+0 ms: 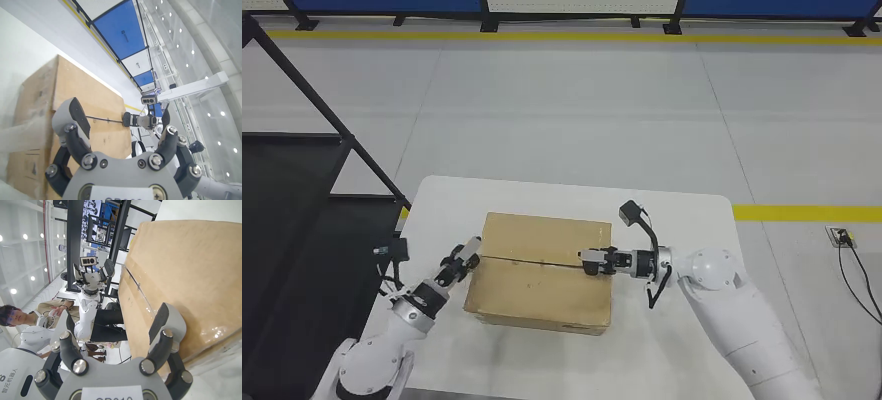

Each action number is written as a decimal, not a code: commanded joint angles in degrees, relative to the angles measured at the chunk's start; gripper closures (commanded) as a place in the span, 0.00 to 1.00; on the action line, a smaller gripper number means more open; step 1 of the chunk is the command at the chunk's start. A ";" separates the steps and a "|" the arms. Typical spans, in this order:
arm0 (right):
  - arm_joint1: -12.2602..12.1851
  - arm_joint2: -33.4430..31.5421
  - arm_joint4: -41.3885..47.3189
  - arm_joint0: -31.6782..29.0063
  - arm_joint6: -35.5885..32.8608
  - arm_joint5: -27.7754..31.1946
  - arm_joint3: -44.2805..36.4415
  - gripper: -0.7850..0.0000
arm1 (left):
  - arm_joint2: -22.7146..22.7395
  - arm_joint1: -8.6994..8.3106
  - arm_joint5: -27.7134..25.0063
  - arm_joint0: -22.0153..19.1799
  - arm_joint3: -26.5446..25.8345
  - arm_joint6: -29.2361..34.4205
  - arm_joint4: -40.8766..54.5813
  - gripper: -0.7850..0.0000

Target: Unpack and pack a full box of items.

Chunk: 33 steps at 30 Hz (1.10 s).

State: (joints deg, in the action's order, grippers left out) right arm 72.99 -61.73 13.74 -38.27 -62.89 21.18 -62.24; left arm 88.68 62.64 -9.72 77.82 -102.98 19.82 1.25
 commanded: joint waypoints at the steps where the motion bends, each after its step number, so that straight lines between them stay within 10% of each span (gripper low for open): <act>1: 0.01 0.17 -0.12 -0.05 0.35 -0.08 0.23 0.00 | 2.23 -0.08 0.45 1.42 -0.21 -1.34 0.56 0.00; 33: 0.00 0.66 -1.19 -0.02 0.63 -0.33 0.32 0.00 | 3.92 1.00 0.97 11.69 8.73 -1.56 15.38 0.00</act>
State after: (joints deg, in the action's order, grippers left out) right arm 72.99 -61.07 12.55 -38.29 -62.26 20.85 -61.92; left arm 93.21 63.49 -9.41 89.75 -94.92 18.99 16.10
